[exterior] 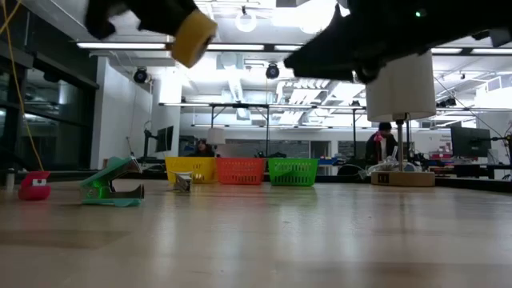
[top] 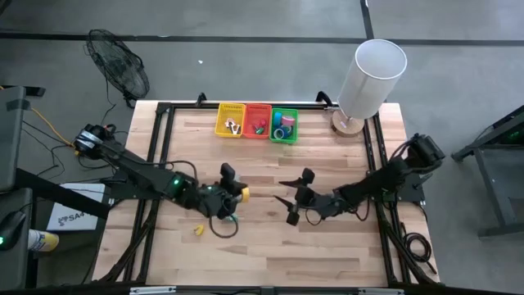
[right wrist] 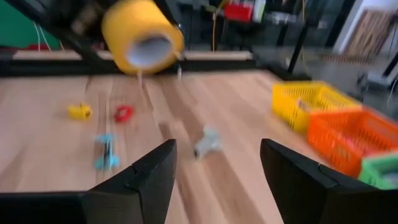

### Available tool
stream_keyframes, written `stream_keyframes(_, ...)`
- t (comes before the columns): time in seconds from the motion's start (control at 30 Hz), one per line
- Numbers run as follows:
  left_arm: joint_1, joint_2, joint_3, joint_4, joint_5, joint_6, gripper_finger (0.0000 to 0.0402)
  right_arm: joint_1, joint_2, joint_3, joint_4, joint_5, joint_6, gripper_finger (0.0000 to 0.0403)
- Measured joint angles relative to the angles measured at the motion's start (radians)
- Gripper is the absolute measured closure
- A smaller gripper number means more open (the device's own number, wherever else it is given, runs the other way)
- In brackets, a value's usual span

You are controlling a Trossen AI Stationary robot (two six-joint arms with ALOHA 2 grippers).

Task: Pick and place Stapler, Stapler remover, tape
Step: Put the yellow tape into the green basket

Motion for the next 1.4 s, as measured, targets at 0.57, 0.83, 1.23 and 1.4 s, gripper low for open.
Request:
stream_keyframes(0.57, 0.346, 0.0, -0.243, 0.562, 0.477, 0.088, 0.0367, -0.13, 0.082, 0.0, 0.203, -0.233, -0.095, 0.0178)
stream_keyframes(0.83, 0.351, 0.0, -0.278, 0.626, 0.482, 0.123, 0.0367, -0.168, 0.178, 0.01, 0.357, -0.287, -0.096, 0.0178)
stream_keyframes(1.23, 0.418, 0.0, -0.281, 0.666, 0.613, 0.144, 0.0367, -0.217, 0.328, 0.186, 0.392, -0.369, -0.207, 0.0178)
stream_keyframes(1.4, 0.423, -0.001, -0.281, 0.658, 0.612, 0.151, 0.0367, -0.216, 0.328, 0.202, 0.388, -0.363, -0.232, 0.0179)
